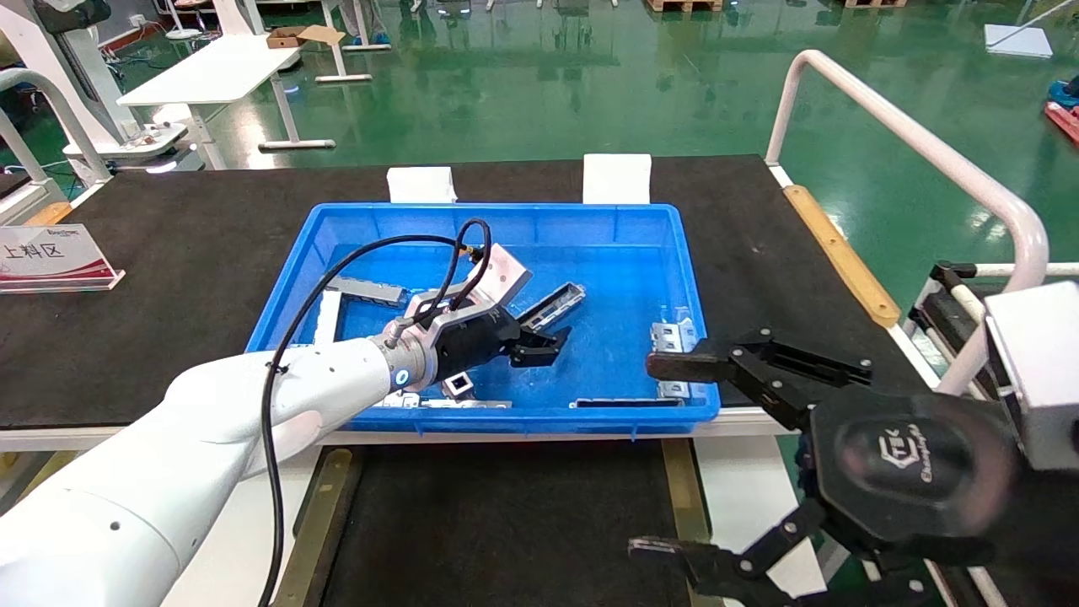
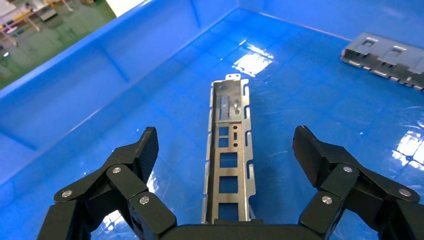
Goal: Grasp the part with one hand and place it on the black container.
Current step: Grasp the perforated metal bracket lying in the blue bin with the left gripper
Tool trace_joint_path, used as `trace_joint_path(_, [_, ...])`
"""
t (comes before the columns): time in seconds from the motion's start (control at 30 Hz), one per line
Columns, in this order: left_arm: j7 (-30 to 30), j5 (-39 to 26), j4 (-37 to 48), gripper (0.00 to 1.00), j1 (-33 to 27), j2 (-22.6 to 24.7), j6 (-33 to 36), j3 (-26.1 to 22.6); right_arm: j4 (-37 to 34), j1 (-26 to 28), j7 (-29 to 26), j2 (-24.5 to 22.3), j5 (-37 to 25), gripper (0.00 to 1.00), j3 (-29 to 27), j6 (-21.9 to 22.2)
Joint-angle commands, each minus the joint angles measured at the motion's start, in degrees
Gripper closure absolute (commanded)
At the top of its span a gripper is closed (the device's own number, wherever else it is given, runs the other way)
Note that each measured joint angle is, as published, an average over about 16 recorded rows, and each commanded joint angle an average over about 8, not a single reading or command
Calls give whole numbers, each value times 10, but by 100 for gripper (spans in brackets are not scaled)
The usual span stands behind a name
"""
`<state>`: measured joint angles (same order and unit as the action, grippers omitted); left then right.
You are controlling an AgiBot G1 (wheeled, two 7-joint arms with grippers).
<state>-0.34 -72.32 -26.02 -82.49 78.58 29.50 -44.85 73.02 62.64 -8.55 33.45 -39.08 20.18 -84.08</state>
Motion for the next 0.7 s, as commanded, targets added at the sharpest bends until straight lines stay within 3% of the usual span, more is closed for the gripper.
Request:
trace_joint_path(0.03, [-8, 11, 1, 100, -1, 0, -12, -18, 0, 0, 0, 0, 0, 100, 0, 0])
trace_joint_path(0.7, [-54, 104, 14, 100, -5, -1, -67, -143, 0, 0, 0, 0, 0, 100, 0, 0])
